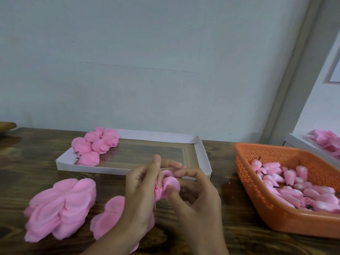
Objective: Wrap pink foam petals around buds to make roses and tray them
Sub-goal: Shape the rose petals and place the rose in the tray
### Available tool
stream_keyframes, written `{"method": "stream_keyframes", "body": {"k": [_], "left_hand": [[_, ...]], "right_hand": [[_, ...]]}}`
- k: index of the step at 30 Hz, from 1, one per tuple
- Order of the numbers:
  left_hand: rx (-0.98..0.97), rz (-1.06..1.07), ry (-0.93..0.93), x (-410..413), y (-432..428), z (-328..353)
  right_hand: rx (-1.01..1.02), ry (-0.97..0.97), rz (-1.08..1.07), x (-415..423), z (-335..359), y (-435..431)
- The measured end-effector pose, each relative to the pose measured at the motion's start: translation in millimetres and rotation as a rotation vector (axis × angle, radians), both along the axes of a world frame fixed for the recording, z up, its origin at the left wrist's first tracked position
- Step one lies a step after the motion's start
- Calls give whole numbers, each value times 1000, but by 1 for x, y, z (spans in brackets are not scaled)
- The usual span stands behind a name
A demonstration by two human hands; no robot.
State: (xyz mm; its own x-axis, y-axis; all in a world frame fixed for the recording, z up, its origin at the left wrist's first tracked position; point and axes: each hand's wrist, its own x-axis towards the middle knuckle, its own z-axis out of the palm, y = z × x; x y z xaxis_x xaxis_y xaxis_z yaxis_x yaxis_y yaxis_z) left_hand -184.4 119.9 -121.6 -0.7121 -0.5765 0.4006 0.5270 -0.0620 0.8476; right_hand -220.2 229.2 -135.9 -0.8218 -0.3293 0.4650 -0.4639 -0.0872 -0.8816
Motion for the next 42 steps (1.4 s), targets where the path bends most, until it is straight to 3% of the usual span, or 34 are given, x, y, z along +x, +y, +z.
{"method": "stream_keyframes", "body": {"k": [4,7,20,24,28,33,38,42], "left_hand": [[-35,105,-65,1,2,-2],[53,134,-64,0,2,-2],[317,157,-67,-12,-18,-12],[417,93,-80,-17,-22,-15],[373,38,-92,-19,-25,-18],[299,4,-154,-17,-23,-17],[342,57,-176,-14,-19,-13],[367,53,-181,-11,-17,-13]], "right_hand": [[3,39,71,1,2,-1],[-5,70,113,2,3,-2],[43,-93,306,3,3,-2],[123,134,257,1,4,0],[288,434,139,-9,8,3],[398,504,110,-22,13,10],[440,441,258,-29,17,15],[447,522,306,-30,17,15]]}}
